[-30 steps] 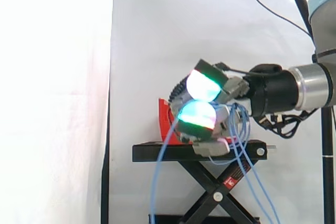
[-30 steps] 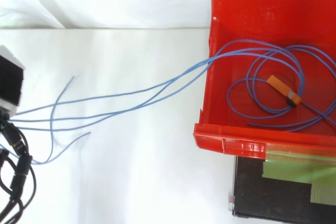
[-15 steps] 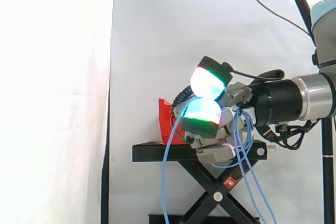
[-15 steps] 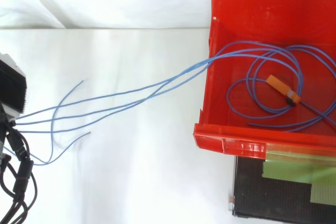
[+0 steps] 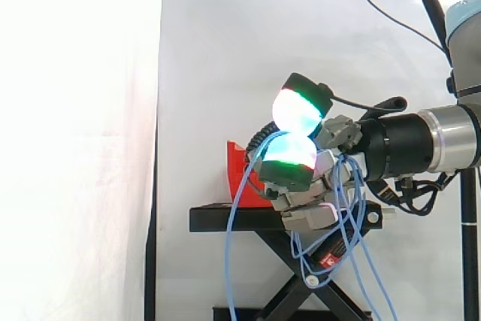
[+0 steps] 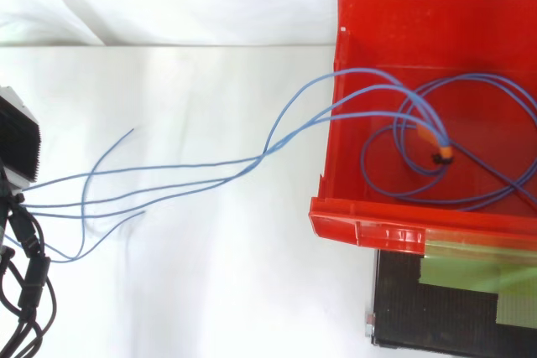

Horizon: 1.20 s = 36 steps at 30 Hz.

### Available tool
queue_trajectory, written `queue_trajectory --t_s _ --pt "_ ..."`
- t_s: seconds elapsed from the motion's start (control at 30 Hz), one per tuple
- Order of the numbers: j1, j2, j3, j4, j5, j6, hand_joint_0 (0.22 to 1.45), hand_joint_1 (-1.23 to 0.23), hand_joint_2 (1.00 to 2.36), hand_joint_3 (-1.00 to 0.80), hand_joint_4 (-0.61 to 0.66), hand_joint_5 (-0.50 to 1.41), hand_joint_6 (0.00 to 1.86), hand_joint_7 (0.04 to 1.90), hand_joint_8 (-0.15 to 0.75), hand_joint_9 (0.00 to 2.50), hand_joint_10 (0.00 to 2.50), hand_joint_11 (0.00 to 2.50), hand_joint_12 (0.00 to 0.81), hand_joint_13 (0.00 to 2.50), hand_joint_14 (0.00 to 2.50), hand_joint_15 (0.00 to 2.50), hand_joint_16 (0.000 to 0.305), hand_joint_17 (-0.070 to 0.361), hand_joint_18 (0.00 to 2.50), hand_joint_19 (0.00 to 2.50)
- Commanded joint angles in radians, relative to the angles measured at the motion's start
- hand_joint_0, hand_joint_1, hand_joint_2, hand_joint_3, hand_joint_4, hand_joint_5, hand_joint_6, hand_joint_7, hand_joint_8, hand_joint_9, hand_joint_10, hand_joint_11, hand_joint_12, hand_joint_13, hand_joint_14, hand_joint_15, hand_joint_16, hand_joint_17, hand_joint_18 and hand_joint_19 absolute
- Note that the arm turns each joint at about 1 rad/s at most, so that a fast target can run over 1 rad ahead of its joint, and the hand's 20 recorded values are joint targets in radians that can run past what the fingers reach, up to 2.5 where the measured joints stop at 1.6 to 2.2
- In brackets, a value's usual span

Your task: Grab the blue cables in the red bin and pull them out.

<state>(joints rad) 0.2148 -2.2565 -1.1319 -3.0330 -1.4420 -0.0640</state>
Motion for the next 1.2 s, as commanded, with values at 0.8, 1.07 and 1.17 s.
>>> queue_trajectory --t_s 0.8,1.07,1.17 --pt "0.000 0.000 0.000 -0.001 0.002 -0.003 1.01 -0.91 1.00 -1.00 0.19 0.86 0.80 0.47 0.245 1.31 0.87 1.29 0.318 1.08 2.50 0.64 0.032 0.071 1.28 1.09" --pt "0.000 0.000 -0.002 -0.001 0.002 -0.003 1.01 -0.91 1.00 -1.00 0.18 0.86 0.80 0.47 0.243 1.32 0.86 1.28 0.312 1.09 2.50 0.64 0.031 0.070 1.29 1.10" --pt "0.002 0.000 0.000 -0.001 0.002 -0.003 1.01 -0.91 1.00 -1.00 0.18 0.87 0.80 0.47 0.240 1.32 0.86 1.28 0.313 1.09 2.50 0.65 0.031 0.071 1.30 1.11"
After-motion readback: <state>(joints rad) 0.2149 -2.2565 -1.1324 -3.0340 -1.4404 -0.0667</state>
